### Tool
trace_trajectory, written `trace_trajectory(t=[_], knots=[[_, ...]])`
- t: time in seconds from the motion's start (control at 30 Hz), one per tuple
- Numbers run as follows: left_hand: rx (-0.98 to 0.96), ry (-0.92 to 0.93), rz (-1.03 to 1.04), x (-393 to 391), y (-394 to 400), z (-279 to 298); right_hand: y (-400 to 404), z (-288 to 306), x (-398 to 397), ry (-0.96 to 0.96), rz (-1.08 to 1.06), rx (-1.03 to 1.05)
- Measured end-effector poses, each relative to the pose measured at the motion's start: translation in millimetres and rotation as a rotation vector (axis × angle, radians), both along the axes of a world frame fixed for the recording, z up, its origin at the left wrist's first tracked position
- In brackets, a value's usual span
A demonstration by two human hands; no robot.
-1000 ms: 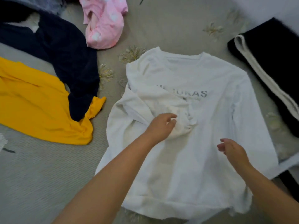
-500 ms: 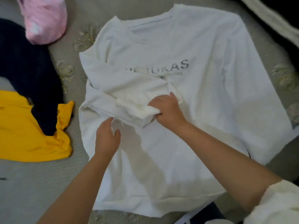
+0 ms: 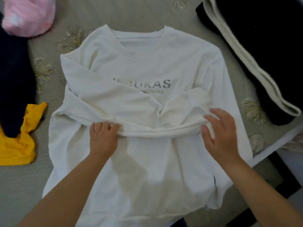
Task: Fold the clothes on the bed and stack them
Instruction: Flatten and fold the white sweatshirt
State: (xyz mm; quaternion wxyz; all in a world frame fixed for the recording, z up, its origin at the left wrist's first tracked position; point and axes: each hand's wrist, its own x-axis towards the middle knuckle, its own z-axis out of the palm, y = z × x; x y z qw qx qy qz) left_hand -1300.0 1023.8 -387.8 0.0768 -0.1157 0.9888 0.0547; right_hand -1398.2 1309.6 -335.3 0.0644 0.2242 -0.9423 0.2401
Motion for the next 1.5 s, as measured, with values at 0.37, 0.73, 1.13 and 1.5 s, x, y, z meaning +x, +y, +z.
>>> trace_trajectory(t=[0.37,0.73,1.13,1.5], knots=[[0.055,-0.008,-0.016,-77.5,-1.4,3.3,-54.4,-11.0,-93.2,-0.396,0.6,0.968],[0.061,0.01,0.014,-159.4,-54.2,15.4,-18.0,29.5,-116.3,-0.382,0.431,0.174],[-0.099,-0.096,0.123,-171.5,-72.4,8.5,-84.4,-28.6,-171.7,-0.126,-0.006,0.385],[-0.018,-0.169,-0.078,-74.5,-131.9,-23.4,-73.3,-59.4,-141.3,-0.368,-0.107,0.506]])
